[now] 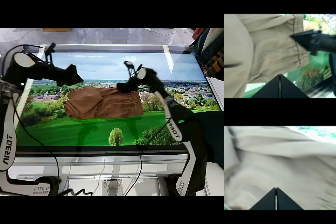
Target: Fold the clothes and pants, and hang the long-sleeved shirts on hangers.
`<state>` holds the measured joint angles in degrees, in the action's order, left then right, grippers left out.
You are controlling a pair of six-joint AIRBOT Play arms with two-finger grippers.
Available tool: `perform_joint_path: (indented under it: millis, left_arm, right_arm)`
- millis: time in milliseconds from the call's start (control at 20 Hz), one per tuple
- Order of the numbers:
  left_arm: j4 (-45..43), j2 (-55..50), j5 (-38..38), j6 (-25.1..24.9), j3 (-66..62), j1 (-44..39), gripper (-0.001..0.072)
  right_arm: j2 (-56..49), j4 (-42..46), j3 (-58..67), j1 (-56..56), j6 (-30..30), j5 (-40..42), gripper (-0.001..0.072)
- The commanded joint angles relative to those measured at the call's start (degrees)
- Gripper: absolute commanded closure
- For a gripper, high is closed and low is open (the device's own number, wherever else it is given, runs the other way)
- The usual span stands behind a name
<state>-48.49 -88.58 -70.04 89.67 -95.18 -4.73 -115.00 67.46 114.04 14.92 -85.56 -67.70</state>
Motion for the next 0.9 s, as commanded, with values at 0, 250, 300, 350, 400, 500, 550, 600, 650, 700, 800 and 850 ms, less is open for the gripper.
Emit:
perform_joint_path:
  millis: [0,250,300,350,400,500,550,600,650,700,800,850]
  left_arm:
    - [-5.03,-0.09,5.62,-0.11,1.73,-3.23,0.0691]
    - [-29.94,-0.52,5.18,-0.07,1.75,-2.38,0.0088]
    - [-32.37,-1.05,5.09,-0.07,1.75,-2.16,0.0021]
    - [-33.2,-1.77,4.63,-0.07,1.77,-1.88,0.0021]
    - [-32.98,-2.8,3.5,-0.11,1.77,-1.51,0.0022]
    - [-32.83,-5.86,1.03,-0.09,1.77,-0.76,0.0022]
    - [-31.89,-7.69,0.22,-0.13,1.77,-0.28,0.0022]
    - [-29.59,-9.7,0.09,-0.13,1.75,0.48,0.0022]
    - [-26.12,-11.61,0.37,-0.13,1.75,1.42,0.0022]
    - [-22.05,-13.33,0.44,-0.63,1.75,2.36,0.0021]
    - [-13.64,-16.59,0.37,-2.29,1.75,4.17,0.0009]
    - [-9.57,-18.08,0.39,-3.61,1.75,4.92,0.0008]
  right_arm:
    - [2.75,0.26,0.0,-5.09,4.13,-6.97,0.0687]
    - [2.95,0.17,0.0,-6.16,4.26,-8.66,0.0687]
    - [2.95,0.09,0.0,-6.08,4.24,-8.52,0.0687]
    - [2.95,0.09,0.0,-6.01,4.26,-8.39,0.0687]
    - [2.95,0.09,0.0,-5.88,4.26,-8.37,0.0687]
    - [2.95,-0.04,0.0,-5.62,4.26,-8.37,0.0687]
    - [2.95,-0.02,0.0,-5.57,4.26,-8.37,0.0687]
    - [2.95,-0.09,0.0,-5.51,4.26,-8.37,0.0687]
    - [2.95,-0.09,0.0,-5.51,4.28,-8.39,0.0687]
    - [2.95,-0.07,0.0,-5.51,4.28,-8.37,0.0687]
    - [2.95,-0.07,0.0,-5.53,4.31,-8.35,0.0687]
    - [2.95,-0.07,0.0,-5.51,4.31,-8.35,0.0687]
